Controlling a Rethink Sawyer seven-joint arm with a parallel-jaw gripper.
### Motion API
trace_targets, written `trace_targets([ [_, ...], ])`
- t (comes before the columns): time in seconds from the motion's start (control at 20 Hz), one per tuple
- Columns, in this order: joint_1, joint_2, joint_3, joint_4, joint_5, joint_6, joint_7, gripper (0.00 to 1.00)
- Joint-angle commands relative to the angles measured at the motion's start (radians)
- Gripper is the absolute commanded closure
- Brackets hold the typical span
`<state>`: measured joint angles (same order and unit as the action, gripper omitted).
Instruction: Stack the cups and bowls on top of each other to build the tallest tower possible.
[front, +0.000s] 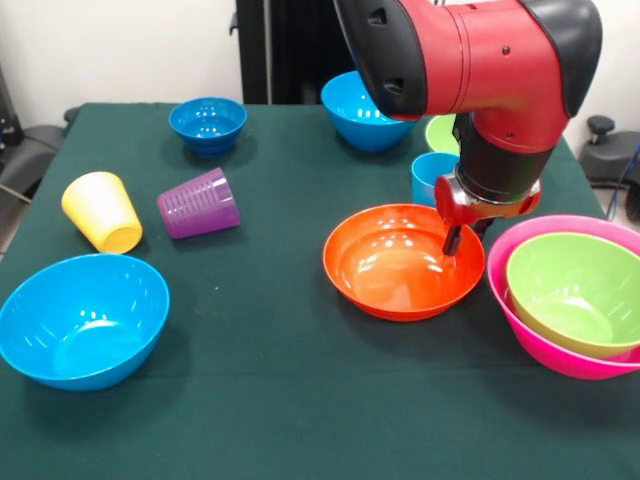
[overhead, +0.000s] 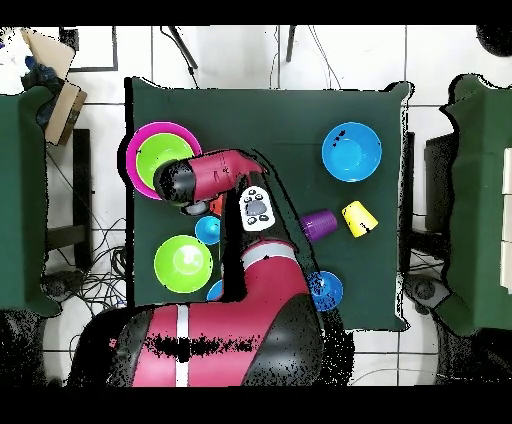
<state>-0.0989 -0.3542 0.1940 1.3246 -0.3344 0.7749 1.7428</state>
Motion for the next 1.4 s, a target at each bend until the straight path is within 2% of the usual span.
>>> trace_targets([
  [0.05, -0.008, 0.042, 0.022, -0.008, -0.027, -0.05, 0.033, 1.0],
  [0.55, -0.006, 0.032, 0.016, -0.006, -0.019, -0.054, 0.056, 1.0],
  [1.1, 0.002, -0.034, 0.022, -0.024, 0.017, 0.049, 0.05, 1.0],
  [1.4, 0.009, -0.048, 0.024, -0.027, 0.028, 0.075, 0.055, 1.0],
])
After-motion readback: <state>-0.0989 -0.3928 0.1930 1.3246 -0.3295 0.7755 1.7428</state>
